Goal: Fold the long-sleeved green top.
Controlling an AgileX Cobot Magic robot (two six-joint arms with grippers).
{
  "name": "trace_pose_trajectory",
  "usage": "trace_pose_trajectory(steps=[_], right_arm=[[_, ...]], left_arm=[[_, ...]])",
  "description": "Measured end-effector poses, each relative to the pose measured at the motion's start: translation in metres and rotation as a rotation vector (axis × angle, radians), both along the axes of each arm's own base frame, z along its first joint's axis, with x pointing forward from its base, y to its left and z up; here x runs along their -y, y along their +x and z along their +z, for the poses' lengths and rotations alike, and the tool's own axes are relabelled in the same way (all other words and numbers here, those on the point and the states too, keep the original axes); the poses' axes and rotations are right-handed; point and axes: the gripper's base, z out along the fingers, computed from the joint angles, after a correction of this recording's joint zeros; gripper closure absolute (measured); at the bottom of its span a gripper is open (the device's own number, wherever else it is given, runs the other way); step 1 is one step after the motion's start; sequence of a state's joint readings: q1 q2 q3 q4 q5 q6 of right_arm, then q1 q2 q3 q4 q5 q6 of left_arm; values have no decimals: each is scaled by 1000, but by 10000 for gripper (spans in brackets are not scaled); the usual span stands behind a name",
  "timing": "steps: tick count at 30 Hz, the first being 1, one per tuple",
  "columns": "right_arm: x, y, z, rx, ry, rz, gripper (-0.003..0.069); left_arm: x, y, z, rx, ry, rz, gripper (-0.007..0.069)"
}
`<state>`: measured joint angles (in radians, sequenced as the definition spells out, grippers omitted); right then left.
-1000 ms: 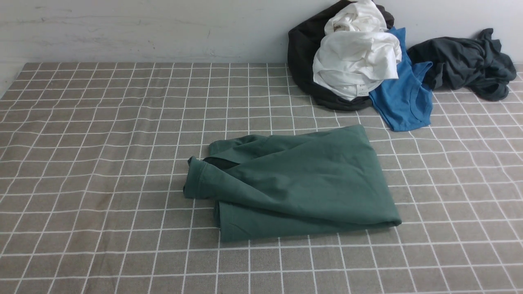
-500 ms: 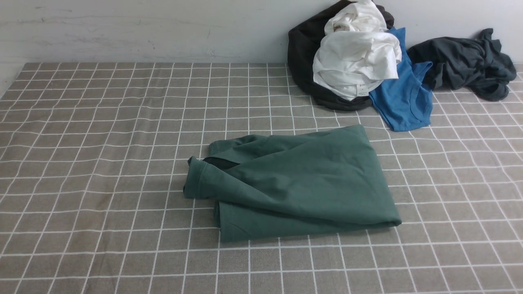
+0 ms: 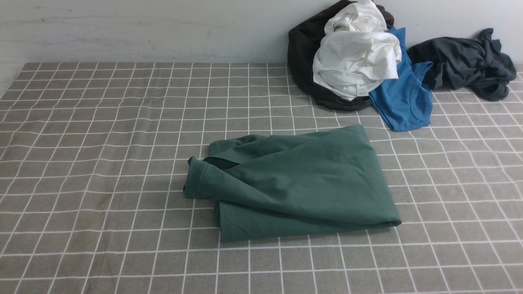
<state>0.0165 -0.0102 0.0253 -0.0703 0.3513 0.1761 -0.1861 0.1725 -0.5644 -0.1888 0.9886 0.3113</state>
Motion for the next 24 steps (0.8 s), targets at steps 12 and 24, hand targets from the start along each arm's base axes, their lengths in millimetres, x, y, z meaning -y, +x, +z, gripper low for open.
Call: trace_pose_trajectory(steps=[12, 24], right_arm=[[0, 0, 0, 0, 0, 0, 673], [0, 0, 0, 0, 1, 0, 673]], left_arm=[[0, 0, 0, 0, 0, 0, 631], [1, 14, -17, 133, -77, 68, 631]])
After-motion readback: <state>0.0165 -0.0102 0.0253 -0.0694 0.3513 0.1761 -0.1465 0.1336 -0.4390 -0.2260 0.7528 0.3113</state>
